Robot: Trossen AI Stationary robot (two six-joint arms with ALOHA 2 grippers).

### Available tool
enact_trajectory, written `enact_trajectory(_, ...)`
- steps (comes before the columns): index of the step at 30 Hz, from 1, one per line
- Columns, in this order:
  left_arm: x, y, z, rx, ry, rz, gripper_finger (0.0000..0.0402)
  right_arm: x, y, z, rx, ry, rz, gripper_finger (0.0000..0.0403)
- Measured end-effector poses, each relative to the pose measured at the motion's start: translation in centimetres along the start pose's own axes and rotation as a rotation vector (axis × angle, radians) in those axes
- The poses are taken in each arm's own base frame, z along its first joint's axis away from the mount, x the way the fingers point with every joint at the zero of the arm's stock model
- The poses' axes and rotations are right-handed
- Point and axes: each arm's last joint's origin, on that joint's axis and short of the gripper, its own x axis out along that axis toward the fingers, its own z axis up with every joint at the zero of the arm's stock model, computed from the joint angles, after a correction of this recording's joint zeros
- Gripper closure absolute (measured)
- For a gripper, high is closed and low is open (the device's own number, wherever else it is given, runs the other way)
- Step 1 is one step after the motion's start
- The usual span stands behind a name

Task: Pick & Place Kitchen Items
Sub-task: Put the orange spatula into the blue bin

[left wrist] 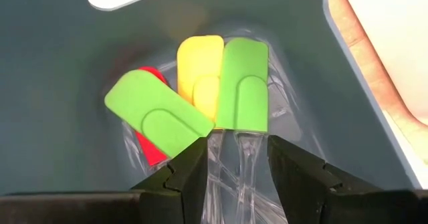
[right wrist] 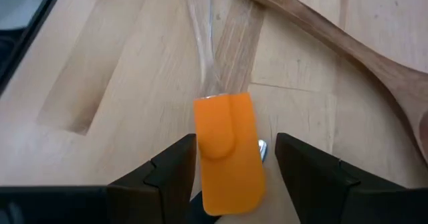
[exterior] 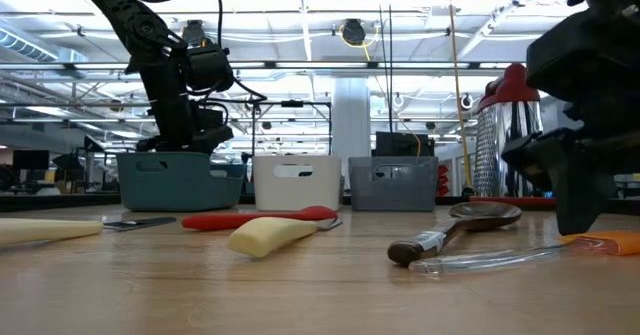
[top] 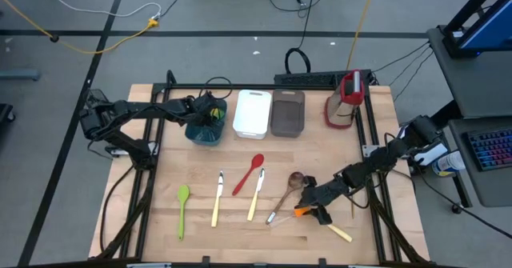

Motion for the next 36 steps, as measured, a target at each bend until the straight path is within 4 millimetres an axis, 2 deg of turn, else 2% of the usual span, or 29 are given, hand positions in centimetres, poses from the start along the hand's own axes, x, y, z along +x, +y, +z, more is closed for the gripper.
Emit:
enact_trajectory(6,0.0,0.0,0.0,0.006,0.0,0.0,0.024,0.1,0.4,-0.4,-0.095,0.015,-0.033,0.0202)
enact_trajectory(14,0.0,0.0,0.0,0.011,0.0,0.0,0.024,1.4,0.0,-1.6,-0.146,0.088,-0.065,0.0208)
enact_trajectory(26,0.0,-0.1,0.2,0.006,-0.026,-0.011,0.024,2.0,-0.5,-2.7,-0.301,0.168,-0.085,0.0308)
enact_trajectory(32,-0.1,-0.4,0.9,-0.008,-0.091,-0.043,0.024,2.1,-0.8,-2.0,-0.288,0.106,-0.08,0.0345)
enact_trajectory(36,-0.2,-1.2,1.3,-0.002,-0.132,-0.125,0.024,2.1,-1.0,-1.2,-0.283,0.041,-0.075,0.0358)
